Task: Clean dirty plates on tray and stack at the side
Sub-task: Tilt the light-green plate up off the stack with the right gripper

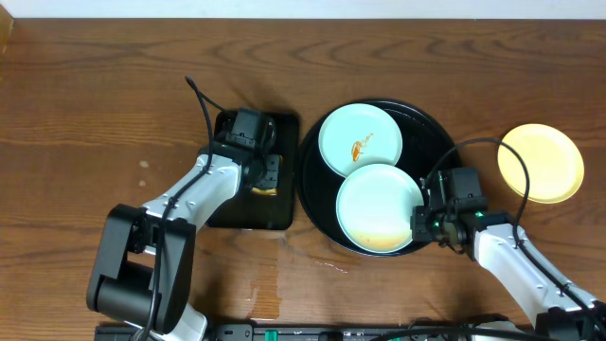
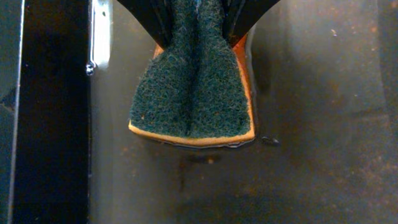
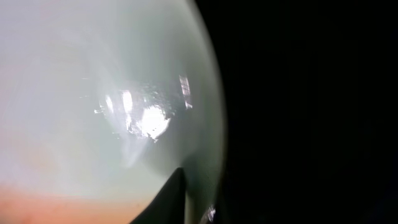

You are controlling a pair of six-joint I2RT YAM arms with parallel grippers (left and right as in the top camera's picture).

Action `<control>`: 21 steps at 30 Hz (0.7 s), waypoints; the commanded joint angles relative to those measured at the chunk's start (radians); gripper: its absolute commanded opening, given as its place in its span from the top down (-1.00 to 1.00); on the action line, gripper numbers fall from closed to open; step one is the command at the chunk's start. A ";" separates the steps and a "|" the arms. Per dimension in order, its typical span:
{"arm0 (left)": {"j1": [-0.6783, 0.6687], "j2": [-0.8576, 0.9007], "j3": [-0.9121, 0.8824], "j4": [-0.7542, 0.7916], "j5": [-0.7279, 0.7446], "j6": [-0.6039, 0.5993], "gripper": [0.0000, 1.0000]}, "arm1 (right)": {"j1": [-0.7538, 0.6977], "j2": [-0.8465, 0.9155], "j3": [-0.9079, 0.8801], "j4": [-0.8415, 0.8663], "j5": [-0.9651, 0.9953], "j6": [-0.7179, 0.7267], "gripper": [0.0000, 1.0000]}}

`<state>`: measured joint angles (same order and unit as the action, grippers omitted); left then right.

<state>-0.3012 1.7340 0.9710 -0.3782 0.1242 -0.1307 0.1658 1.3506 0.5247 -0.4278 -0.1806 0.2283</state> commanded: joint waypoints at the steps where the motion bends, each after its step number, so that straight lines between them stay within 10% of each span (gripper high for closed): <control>1: 0.003 0.006 -0.013 -0.003 -0.016 -0.005 0.48 | 0.005 -0.002 -0.019 0.010 -0.012 0.003 0.90; 21: 0.003 0.006 -0.013 -0.002 -0.016 -0.005 0.46 | 0.005 -0.050 0.212 -0.169 -0.011 -0.097 0.99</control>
<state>-0.3012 1.7340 0.9710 -0.3786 0.1242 -0.1307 0.1650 1.3182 0.6647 -0.5629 -0.1905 0.1844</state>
